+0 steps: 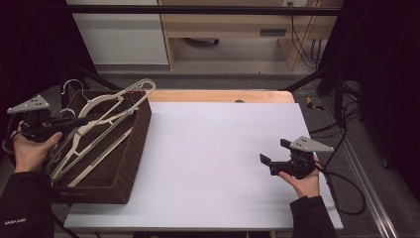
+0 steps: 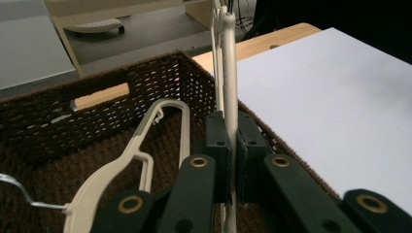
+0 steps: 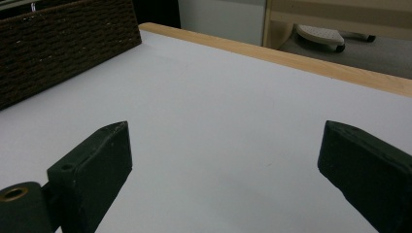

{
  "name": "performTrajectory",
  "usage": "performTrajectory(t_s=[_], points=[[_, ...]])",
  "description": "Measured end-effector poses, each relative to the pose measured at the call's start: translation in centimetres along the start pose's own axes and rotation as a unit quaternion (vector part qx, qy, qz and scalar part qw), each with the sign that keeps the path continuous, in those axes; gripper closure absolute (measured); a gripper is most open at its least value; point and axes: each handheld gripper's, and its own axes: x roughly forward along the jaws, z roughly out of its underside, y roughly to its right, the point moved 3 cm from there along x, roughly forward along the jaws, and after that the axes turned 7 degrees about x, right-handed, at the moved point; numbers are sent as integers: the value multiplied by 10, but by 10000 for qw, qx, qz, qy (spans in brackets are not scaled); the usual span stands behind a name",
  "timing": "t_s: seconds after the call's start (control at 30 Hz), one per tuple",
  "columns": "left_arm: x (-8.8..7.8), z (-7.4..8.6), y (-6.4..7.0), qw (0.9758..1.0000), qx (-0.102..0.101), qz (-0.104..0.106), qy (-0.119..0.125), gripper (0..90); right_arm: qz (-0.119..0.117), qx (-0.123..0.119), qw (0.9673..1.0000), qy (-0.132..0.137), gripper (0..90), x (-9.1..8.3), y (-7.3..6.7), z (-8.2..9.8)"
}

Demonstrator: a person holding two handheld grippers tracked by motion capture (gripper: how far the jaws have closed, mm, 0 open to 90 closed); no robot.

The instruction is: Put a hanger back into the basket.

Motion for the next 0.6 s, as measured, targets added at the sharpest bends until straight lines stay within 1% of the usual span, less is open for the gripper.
performTrajectory(t_s=[0.1, 0.17, 0.2, 0.23, 0.27, 0.37, 0.47, 0.5, 0.53, 0.6], points=[[-3, 4, -6, 10000, 6, -20, -24, 867, 22, 12, 10000, 7, 58, 0, 0, 0], [-4, 8, -10, 9999, -10, -63, -92, 867, 31, 20, 10000, 3, 57, 0, 0, 0], [-4, 8, -10, 9999, -10, -63, -92, 866, 30, 9, 10000, -11, 57, 0, 1, 1], [-6, 13, -14, 9998, -38, -128, -158, 867, 28, 10, 10000, -17, 57, 0, 1, 1], [-7, 16, -17, 9997, -95, -150, -154, 867, 29, 7, 10000, -14, 56, 0, 1, 1], [-12, 24, -22, 9997, -185, -139, -119, 867, 57, 17, 10000, -4, 56, 0, 2, 1], [-13, 33, -26, 9988, -238, -238, -357, 867, 70, 27, 10000, -5, 55, -1, 2, 1], [-13, 35, -27, 9986, -283, -257, -361, 867, 73, 24, 10000, -5, 55, -1, 2, 1], [-12, 36, -27, 9987, -308, -235, -327, 866, 68, 16, 10000, -7, 55, 0, 2, 1], [-10, 39, -26, 9986, -363, -170, -347, 866, 78, 16, 10000, -19, 55, 0, 2, 1]])
